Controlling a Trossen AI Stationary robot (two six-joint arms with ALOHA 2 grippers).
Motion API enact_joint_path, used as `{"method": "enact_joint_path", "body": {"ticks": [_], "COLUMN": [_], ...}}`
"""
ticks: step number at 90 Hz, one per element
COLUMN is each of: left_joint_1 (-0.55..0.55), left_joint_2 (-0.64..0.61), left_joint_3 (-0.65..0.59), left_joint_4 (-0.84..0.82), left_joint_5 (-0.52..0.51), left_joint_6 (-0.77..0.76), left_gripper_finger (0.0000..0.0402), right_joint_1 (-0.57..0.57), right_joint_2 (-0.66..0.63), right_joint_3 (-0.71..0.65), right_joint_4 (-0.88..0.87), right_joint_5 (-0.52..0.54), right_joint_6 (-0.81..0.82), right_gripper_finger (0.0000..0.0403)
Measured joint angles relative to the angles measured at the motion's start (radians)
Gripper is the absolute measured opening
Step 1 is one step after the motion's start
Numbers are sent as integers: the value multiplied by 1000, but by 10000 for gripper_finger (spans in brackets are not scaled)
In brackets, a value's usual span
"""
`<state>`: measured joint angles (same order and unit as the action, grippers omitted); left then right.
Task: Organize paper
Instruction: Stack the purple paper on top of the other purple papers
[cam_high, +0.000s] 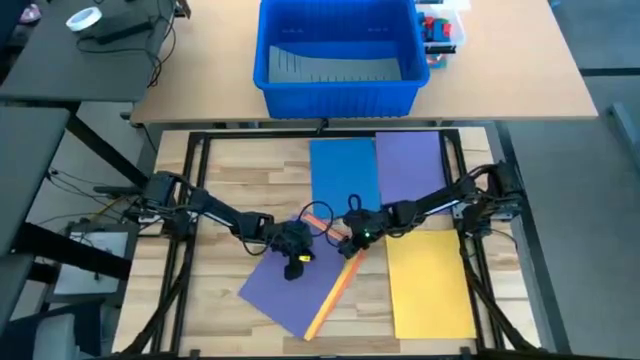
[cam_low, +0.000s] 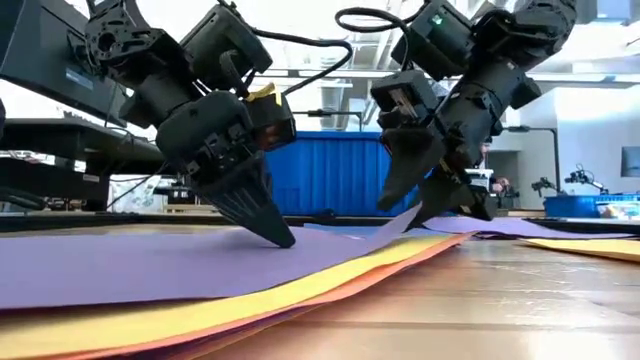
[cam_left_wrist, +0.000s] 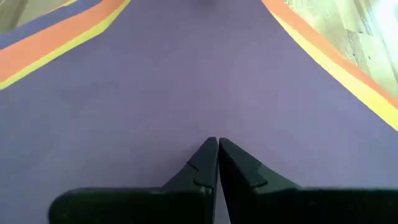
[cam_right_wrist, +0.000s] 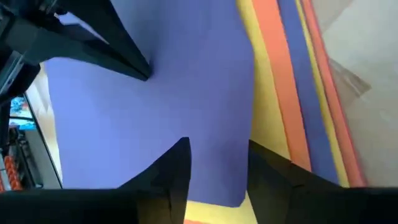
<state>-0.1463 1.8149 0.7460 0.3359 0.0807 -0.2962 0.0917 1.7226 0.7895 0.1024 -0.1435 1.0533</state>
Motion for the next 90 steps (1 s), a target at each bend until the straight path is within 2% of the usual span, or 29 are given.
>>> {"method": "enact_joint_path", "body": {"ticks": [11,25,37,50,62,72,80,90], "left_joint_1": [0,0,2,21,63,117,170,235], "left_joint_2": [0,-5,-49,-156,-256,-336,-381,-422], "left_joint_3": [0,1,38,125,202,243,256,256], "left_joint_4": [1,-8,-126,-354,-580,-681,-716,-726], "left_joint_5": [-1,-2,-8,-6,-21,-41,-48,-48], "left_joint_6": [0,1,37,124,224,290,336,380], "left_gripper_finger": [0,0,0,0,0,0,0,0], "right_joint_1": [3,4,-25,-102,-239,-416,-592,-795], "right_joint_2": [0,0,-42,-207,-405,-543,-597,-585], "right_joint_3": [0,0,0,0,0,18,58,128], "right_joint_4": [0,-16,-90,-278,-508,-738,-872,-979], "right_joint_5": [0,-11,-17,-47,-77,-78,-78,-75], "right_joint_6": [-58,-134,-170,-286,-400,-551,-679,-836], "right_gripper_finger": [90,11,1,0,0,0,0,0]}}
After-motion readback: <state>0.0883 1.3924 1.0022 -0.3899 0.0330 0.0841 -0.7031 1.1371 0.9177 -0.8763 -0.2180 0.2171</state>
